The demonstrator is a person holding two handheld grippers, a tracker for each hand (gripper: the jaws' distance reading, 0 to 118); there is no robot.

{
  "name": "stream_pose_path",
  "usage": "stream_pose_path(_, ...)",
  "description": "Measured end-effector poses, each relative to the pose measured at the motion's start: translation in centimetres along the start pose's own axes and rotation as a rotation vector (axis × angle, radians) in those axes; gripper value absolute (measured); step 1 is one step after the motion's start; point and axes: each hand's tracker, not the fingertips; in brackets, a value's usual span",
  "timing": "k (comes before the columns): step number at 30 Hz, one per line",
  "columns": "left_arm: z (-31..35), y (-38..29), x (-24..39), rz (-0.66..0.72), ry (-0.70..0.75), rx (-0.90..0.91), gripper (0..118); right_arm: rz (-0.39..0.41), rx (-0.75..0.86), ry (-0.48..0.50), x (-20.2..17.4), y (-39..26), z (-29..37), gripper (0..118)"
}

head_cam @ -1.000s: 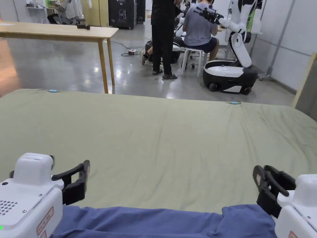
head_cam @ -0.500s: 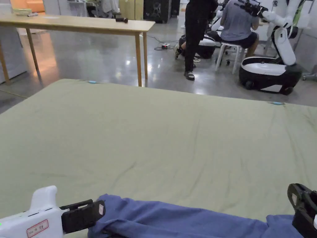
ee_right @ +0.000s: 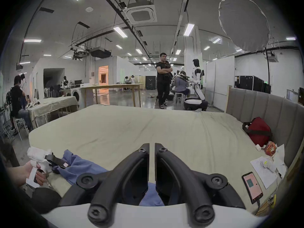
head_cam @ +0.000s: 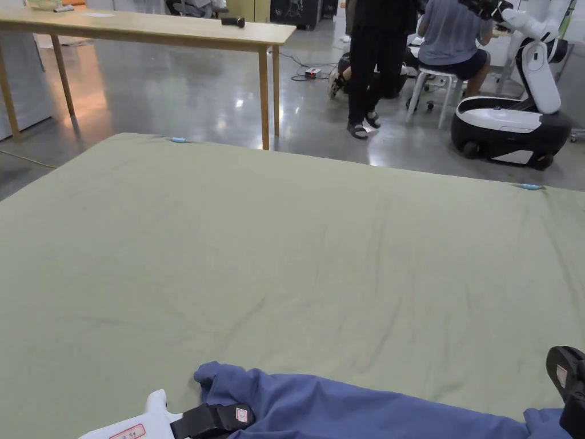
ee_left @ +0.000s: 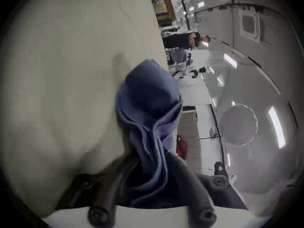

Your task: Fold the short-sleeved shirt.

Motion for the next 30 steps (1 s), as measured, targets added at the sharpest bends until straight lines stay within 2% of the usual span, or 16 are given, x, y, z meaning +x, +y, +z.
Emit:
stream_pose_path(1,0.5,0.2,0.8,0.010,0.003,0.015,10,0.004,0.000,-0.001,0.0,0.0,0.0,8)
stream_pose_path(3,1.8,1.2,1.3,-0.086,0.139,0.102,10,0.008,-0.001,-0.002,0.0,0.0,0.0,8)
stream_pose_path(8,5.8,2.5,5.8,-0.318,0.368,0.205,9,-0.001,-0.002,0.001,0.3,-0.1,0.3,8)
stream_pose_path(10,5.9,1.5,9.0,-0.520,0.459,0.204,9,-0.011,0.001,0.007,0.5,-0.2,0.5,8)
stream_pose_path(12,4.4,-1.9,13.8,-0.821,0.552,0.203,9,-0.021,0.010,0.010,0.7,-0.3,0.9,8)
stream_pose_path(14,2.3,-5.2,17.3,-0.976,0.546,0.191,9,-0.034,0.016,0.006,0.9,-0.5,1.2,8)
stream_pose_path(18,-4.7,-12.2,21.2,-1.185,0.446,0.065,9,-0.066,0.022,-0.007,1.8,-1.2,2.1,8)
stream_pose_path(21,-11.9,-16.9,20.2,-1.265,0.486,-0.095,9,-0.080,0.018,-0.029,2.9,-2.0,2.9,8)
stream_pose_path(24,-16.2,-19.1,17.3,-1.239,0.507,-0.116,11,-0.096,0.009,-0.045,3.9,-2.5,3.6,8)
stream_pose_path(25,-17.2,-19.5,16.6,-1.238,0.526,-0.130,19,-0.099,0.007,-0.049,4.2,-2.6,3.8,8)
stream_pose_path(27,-18.2,-19.6,15.5,-1.198,0.532,-0.169,99,-0.099,0.009,-0.056,4.9,-2.8,4.2,8)
stream_pose_path(28,-18.4,-19.7,15.3,-1.169,0.537,-0.199,116,-0.098,0.011,-0.059,5.1,-2.9,4.4,8)
stream_pose_path(29,-18.0,-19.7,15.4,-1.151,0.536,-0.207,113,-0.097,0.011,-0.059,5.4,-2.9,4.4,8)
stream_pose_path(30,-16.5,-19.5,16.2,-1.150,0.465,-0.148,113,-0.097,0.010,-0.058,5.7,-2.8,4.5,8)
